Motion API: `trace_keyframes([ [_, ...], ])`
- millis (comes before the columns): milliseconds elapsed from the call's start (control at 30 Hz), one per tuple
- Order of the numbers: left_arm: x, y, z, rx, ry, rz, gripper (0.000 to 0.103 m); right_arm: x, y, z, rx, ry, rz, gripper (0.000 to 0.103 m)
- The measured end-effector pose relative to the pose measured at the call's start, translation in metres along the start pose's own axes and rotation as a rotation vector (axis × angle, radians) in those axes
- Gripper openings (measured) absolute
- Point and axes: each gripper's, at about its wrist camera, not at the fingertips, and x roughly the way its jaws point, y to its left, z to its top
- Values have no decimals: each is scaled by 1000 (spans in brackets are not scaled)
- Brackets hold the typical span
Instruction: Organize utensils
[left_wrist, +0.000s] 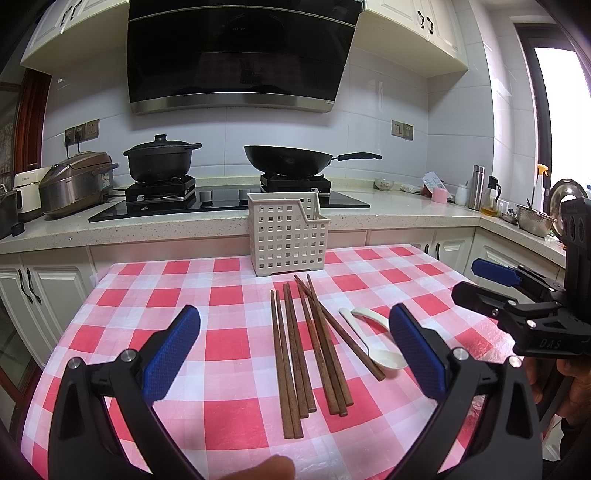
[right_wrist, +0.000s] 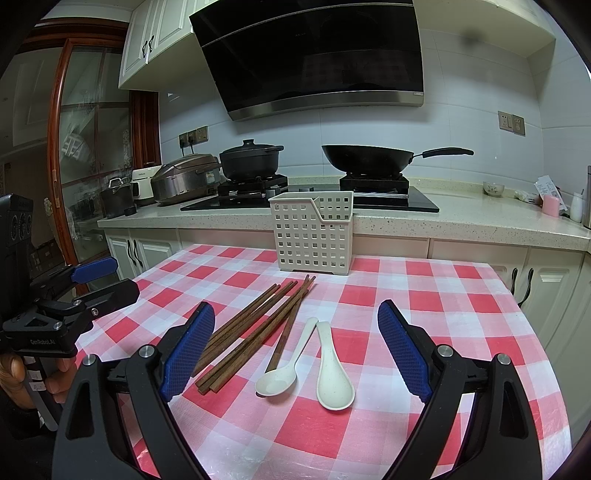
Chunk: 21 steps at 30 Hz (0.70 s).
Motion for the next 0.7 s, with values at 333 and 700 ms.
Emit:
trace_keyframes([
  [333, 0, -1, 0, 2, -1, -1, 99, -1, 0, 1, 1, 0, -1, 84],
  [700, 0, -1, 0, 2, -1, -1, 99, -1, -1, 0, 2, 2, -1, 84],
])
